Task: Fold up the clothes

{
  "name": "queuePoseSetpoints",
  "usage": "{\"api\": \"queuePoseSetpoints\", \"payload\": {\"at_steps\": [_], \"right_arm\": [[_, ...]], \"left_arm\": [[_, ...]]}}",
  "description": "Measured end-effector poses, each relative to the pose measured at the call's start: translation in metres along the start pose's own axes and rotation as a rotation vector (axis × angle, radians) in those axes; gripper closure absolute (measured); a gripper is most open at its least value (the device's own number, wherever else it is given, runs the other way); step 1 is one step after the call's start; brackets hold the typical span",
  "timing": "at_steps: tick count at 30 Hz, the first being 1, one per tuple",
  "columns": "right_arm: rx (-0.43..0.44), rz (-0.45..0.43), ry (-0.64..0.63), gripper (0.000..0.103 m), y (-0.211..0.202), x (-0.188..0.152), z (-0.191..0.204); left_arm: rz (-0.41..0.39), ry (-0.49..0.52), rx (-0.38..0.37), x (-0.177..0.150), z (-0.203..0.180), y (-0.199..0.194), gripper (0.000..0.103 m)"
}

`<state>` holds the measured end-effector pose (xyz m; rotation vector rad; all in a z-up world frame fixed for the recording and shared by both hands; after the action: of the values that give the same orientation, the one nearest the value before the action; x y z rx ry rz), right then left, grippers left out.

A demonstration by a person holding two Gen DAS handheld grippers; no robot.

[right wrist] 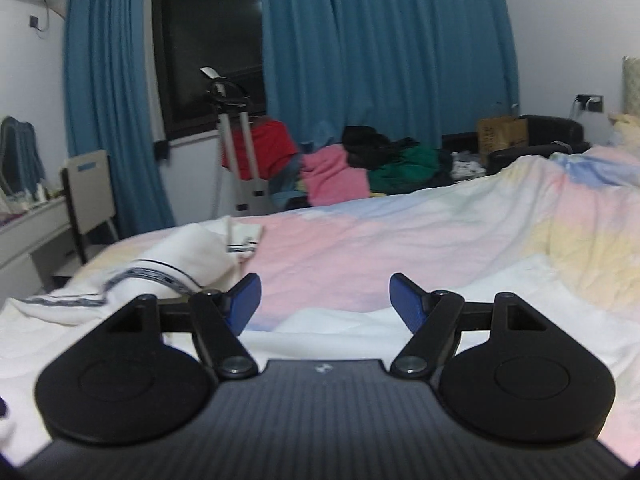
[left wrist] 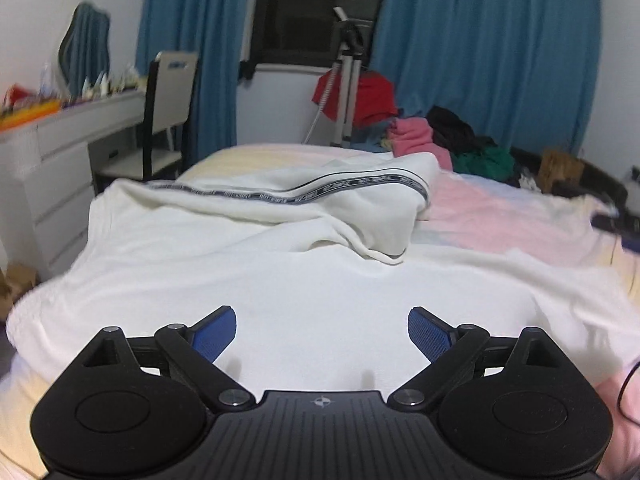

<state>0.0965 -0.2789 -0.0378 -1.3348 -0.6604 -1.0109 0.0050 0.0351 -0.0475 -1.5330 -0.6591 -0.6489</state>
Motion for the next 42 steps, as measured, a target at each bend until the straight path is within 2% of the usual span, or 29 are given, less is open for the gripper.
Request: {"api": "queuePoseSetpoints", "payload": {"at_steps": [2,5,6,7,9,11,13,16,19,21,25,28,29,30,31,32,35,38,42], "right_arm": [[0.011,-0.007,0.001,0.03,-0.001,0.001,0.003],[0.02,-0.013,0.013,0.03,-0.001,0.001,0.005],[0.027,-0.012,0.025,0.033,0.001,0.001,0.004],[0.028,-0.014,0.043,0.04,0.001,0.001,0.001],[0.026,-0.021,0.075,0.041,0.003,0.001,-0.003],[0.018,-0.032,0.107,0.054,0.006,0.002,-0.007],[0.003,-0.034,0.136,0.056,0.013,0.003,-0.014],[-0.026,-0.021,0.169,0.056,0.028,0.0,-0.024],[-0.064,-0.008,0.199,0.056,0.044,-0.003,-0.034],[-0.079,0.013,0.233,0.056,0.058,-0.006,-0.041],[-0.089,0.058,0.275,0.056,0.089,-0.013,-0.052],[-0.089,0.097,0.286,0.056,0.111,-0.021,-0.055],[-0.083,0.105,0.292,0.056,0.117,-0.022,-0.056],[-0.078,0.114,0.297,0.056,0.124,-0.024,-0.057],[-0.078,0.119,0.3,0.056,0.128,-0.025,-0.058],[-0.079,0.125,0.304,0.056,0.133,-0.027,-0.059],[-0.079,0.143,0.323,0.056,0.143,-0.03,-0.062],[-0.077,0.144,0.339,0.056,0.143,-0.029,-0.063],[-0.083,0.121,0.337,0.056,0.136,-0.026,-0.062]], "left_arm": [[0.007,0.032,-0.005,-0.002,-0.009,0.007,0.009],[0.061,0.112,-0.037,0.002,-0.029,0.033,0.009],[0.067,0.153,-0.04,0.005,-0.04,0.043,0.01],[0.068,0.201,-0.044,0.007,-0.052,0.052,0.01],[0.049,0.306,-0.053,0.015,-0.08,0.068,0.01],[0.025,0.391,-0.068,0.025,-0.111,0.089,0.01],[0.006,0.452,-0.071,0.037,-0.142,0.116,0.012],[-0.019,0.478,-0.046,0.063,-0.182,0.168,0.013],[-0.04,0.496,0.019,0.093,-0.212,0.225,0.013],[-0.057,0.517,0.093,0.114,-0.227,0.268,0.013],[-0.029,0.519,0.25,0.145,-0.238,0.342,0.016],[-0.026,0.505,0.316,0.166,-0.237,0.377,0.018],[-0.028,0.502,0.335,0.172,-0.236,0.386,0.023],[-0.03,0.5,0.353,0.177,-0.235,0.394,0.036],[-0.028,0.496,0.371,0.182,-0.233,0.4,0.044],[-0.019,0.491,0.38,0.187,-0.232,0.405,0.062],[-0.003,0.47,0.376,0.196,-0.229,0.408,0.08],[-0.008,0.452,0.357,0.201,-0.23,0.393,0.089],[-0.045,0.411,0.286,0.204,-0.241,0.352,0.09]]}}
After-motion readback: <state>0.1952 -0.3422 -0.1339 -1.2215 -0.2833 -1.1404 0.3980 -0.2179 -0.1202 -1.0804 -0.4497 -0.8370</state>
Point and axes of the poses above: each gripper's, at about its wrist camera, not at the fingertips, and y roughly the way its jaws point, z to its left, x to its top, the point moved 4 cm from there along y, roughly the way its jaws point, and after that the axes turned 10 degrees about z, right-handed, at the moved point
